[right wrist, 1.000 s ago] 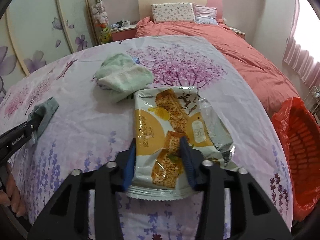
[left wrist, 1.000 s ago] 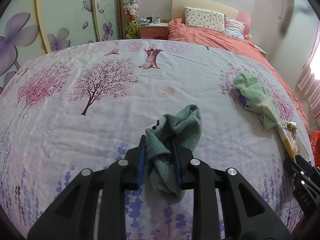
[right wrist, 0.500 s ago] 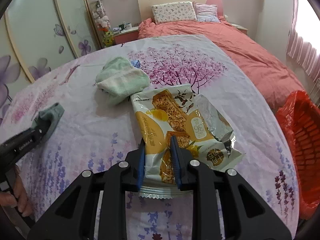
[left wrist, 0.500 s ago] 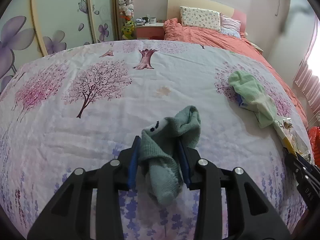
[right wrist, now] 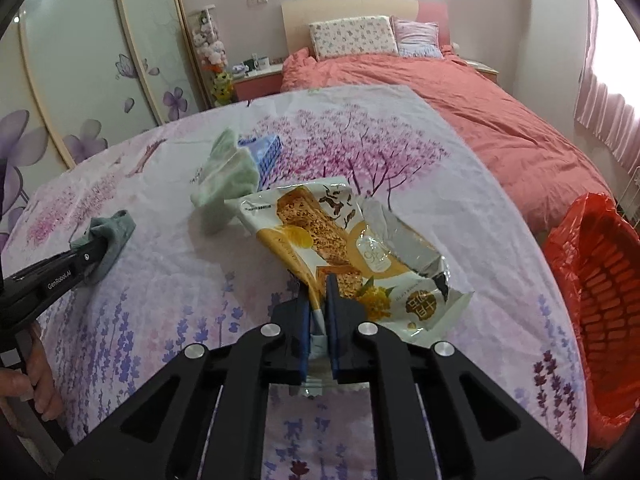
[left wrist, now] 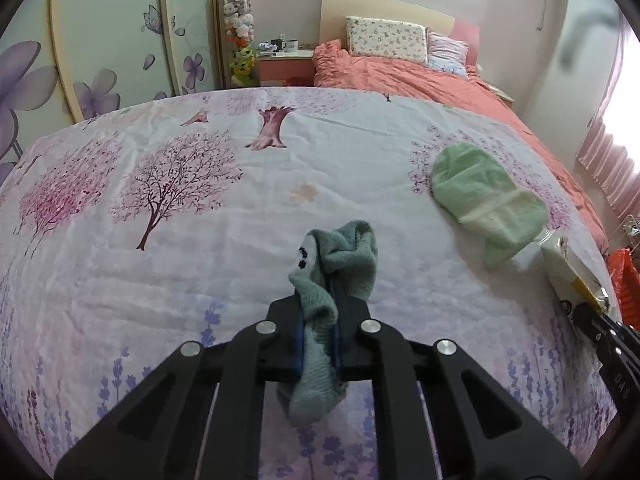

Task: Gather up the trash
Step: 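Grasp the yellow snack bag with the right tool while the left tool holds the sock, then carry the sock in the left tool while the right tool carries the snack bag to the basket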

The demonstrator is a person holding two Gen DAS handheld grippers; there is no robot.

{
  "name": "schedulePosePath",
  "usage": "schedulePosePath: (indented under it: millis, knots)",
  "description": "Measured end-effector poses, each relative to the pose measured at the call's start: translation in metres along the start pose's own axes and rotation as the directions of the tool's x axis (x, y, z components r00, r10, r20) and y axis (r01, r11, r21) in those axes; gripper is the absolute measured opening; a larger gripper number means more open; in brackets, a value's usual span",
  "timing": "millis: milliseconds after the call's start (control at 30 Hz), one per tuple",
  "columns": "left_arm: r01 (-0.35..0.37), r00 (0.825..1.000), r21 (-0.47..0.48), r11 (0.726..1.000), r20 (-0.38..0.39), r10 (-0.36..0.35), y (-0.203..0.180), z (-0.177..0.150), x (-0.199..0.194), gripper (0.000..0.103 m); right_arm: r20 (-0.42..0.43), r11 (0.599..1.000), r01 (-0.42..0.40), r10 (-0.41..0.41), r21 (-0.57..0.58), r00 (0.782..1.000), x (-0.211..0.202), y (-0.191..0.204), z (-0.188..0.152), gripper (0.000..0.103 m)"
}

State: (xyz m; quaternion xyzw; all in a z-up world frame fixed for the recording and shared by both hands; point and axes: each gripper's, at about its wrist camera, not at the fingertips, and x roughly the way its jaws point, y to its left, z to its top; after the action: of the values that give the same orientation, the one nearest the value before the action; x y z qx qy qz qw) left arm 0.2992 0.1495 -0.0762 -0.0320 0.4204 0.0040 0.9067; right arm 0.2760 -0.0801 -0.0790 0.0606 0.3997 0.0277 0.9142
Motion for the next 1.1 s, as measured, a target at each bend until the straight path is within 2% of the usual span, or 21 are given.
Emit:
schedulePosePath:
  millis: [333, 667, 833, 1100]
  knots:
    - [0.059, 0.995, 0.041, 0.997, 0.082, -0.062, -0.017, 0.004, -0.035, 0.01, 0.082, 0.998, -0.039, 0.034, 0.057, 0.996, -0.032, -0.017, 0.01, 0.007]
    - [0.105, 0.982, 0.089, 0.99, 0.148, -0.118, -0.046, 0.011, -0.079, 0.01, 0.189, 0.99, -0.076, 0.052, 0.119, 0.981, -0.08, -0.042, 0.015, 0.007]
    - [0.146, 0.973, 0.116, 0.983, 0.161, -0.163, -0.072, 0.007, -0.101, 0.01, 0.26, 0.988, -0.065, 0.027, 0.139, 0.965, -0.105, -0.055, 0.011, 0.007]
    - [0.208, 0.958, 0.189, 0.96, 0.158, -0.238, -0.126, -0.001, -0.124, 0.01, 0.332, 0.985, -0.002, -0.057, 0.175, 0.941, -0.13, -0.083, 0.005, 0.007]
